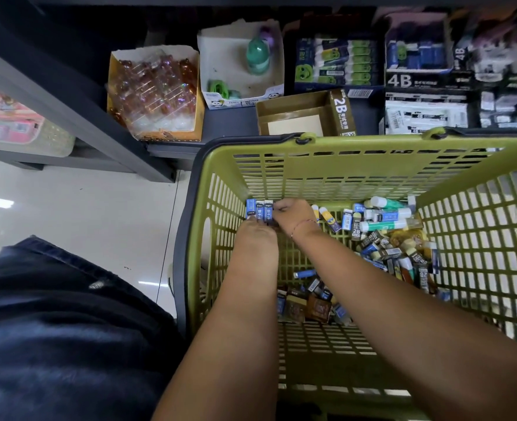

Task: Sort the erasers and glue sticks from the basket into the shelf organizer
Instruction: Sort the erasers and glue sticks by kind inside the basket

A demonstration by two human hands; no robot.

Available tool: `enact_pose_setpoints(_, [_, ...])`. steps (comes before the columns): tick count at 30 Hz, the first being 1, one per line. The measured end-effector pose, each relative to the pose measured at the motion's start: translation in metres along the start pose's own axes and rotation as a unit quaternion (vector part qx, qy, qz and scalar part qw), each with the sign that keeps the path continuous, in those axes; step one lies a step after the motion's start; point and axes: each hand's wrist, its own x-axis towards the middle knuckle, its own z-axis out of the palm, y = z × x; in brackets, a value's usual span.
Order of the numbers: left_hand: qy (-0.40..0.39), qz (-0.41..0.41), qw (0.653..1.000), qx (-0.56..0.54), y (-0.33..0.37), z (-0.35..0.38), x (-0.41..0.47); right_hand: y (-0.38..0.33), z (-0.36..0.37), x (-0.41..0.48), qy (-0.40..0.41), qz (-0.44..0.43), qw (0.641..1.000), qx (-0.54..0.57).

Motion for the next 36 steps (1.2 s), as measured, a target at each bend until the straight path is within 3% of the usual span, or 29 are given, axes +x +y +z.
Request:
enact_pose_setpoints(2, [-0.073,0.0,0.996,-0.052,-0.003,0.003,0.008,0.002,-0.003,-0.001,-0.018,-0.002,1.0,0.014])
enact_pose_setpoints(5, [-0.095,0.023,0.991,0.094,0.0,-0.01,0.002,0.004,-0.009,-0.006,-0.044,-0.009,0.999,0.018])
enact_pose_setpoints(6, [-0.093,0.016,0.993,0.068,-0.002,-0.008,0.001,0.007,-0.011,-0.008,-0.057,-0.013,0.998,0.025])
enact_pose_setpoints(7, [-0.087,-0.019,0.995,-0.035,-0.005,0.002,0.003,0.009,-0.014,-0.01,-0.07,-0.02,0.997,0.029])
enact_pose_setpoints(8, [-0.078,-0.063,0.973,-0.21,-0.008,0.01,0.002,0.011,-0.02,-0.013,-0.086,-0.031,0.996,0.022])
enact_pose_setpoints(9, [-0.07,-0.111,0.894,-0.429,-0.008,0.017,0.002,0.014,-0.027,-0.017,-0.106,-0.046,0.993,-0.003])
enact_pose_setpoints(10, [-0.057,-0.156,0.787,-0.595,-0.003,0.025,0.001,0.018,-0.036,-0.022,-0.131,-0.062,0.989,-0.042])
enact_pose_setpoints(11, [-0.015,-0.212,0.719,-0.662,-0.002,0.039,0.004,0.023,-0.045,-0.027,-0.161,-0.075,0.981,-0.084])
enact_pose_setpoints(12, [-0.004,-0.231,0.733,-0.64,-0.005,0.044,-0.001,0.029,-0.054,-0.032,-0.195,-0.084,0.969,-0.125])
enact_pose_setpoints(14, [-0.032,-0.192,0.825,-0.53,0.003,0.055,-0.015,0.043,-0.071,-0.042,-0.261,-0.087,0.936,-0.219])
enact_pose_setpoints(15, [-0.038,-0.129,0.869,-0.477,0.005,0.062,-0.019,0.051,-0.076,-0.045,-0.277,-0.092,0.916,-0.276])
enact_pose_setpoints(18, [-0.106,-0.005,0.909,-0.402,0.012,0.074,-0.028,0.07,-0.083,-0.045,-0.268,-0.124,0.872,-0.39])
enact_pose_setpoints(22, [-0.182,0.053,0.934,-0.302,0.016,0.071,-0.034,0.081,-0.081,-0.043,-0.269,-0.124,0.869,-0.397])
enact_pose_setpoints(25, [-0.199,0.051,0.926,-0.318,0.016,0.071,-0.037,0.084,-0.082,-0.043,-0.265,-0.11,0.884,-0.368])
enact_pose_setpoints(32, [-0.157,0.026,0.93,-0.331,0.02,0.076,-0.039,0.08,-0.089,-0.054,-0.263,-0.115,0.91,-0.301])
enact_pose_setpoints(36, [-0.118,0.034,0.934,-0.337,0.021,0.08,-0.037,0.072,-0.106,-0.054,-0.203,-0.076,0.967,-0.132])
